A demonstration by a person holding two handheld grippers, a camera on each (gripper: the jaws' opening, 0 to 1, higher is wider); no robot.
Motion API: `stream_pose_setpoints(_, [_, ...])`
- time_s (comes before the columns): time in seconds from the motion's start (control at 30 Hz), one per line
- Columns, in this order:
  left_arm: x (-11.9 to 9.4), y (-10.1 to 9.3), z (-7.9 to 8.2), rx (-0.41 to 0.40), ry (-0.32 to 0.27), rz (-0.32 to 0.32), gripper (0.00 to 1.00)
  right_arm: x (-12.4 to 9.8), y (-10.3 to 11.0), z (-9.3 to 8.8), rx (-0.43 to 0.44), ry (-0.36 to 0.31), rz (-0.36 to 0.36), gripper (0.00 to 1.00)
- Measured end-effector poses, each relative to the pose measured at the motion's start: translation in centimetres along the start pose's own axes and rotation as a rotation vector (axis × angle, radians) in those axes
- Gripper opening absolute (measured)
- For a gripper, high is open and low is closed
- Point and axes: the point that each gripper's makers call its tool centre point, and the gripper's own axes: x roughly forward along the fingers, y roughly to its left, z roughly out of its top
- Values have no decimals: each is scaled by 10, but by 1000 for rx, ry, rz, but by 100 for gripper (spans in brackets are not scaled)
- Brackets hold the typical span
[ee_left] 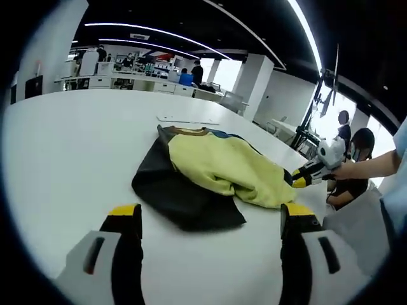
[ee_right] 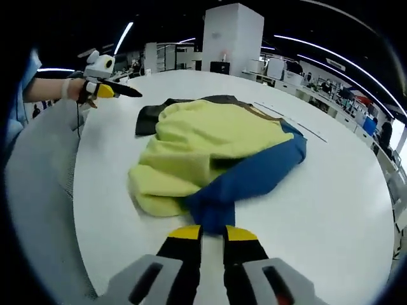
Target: Fold the garment on the visible template until the final outline fits inside the template.
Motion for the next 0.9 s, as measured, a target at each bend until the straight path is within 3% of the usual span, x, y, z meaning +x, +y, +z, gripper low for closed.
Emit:
stream_pose_setpoints(0.07, [0, 0, -1, -2, 1, 0, 87, 0, 0, 2, -5, -6, 0, 0])
stream_pose_setpoints(0.37, [-1, 0, -1, -7, -2, 3, 87, -8, 0, 10, 37, -23, 30, 0])
stream_pose_setpoints(0.9, [1, -5, 1, -5, -9, -10, 86, -65, -20, 12, 125, -60, -24, 0])
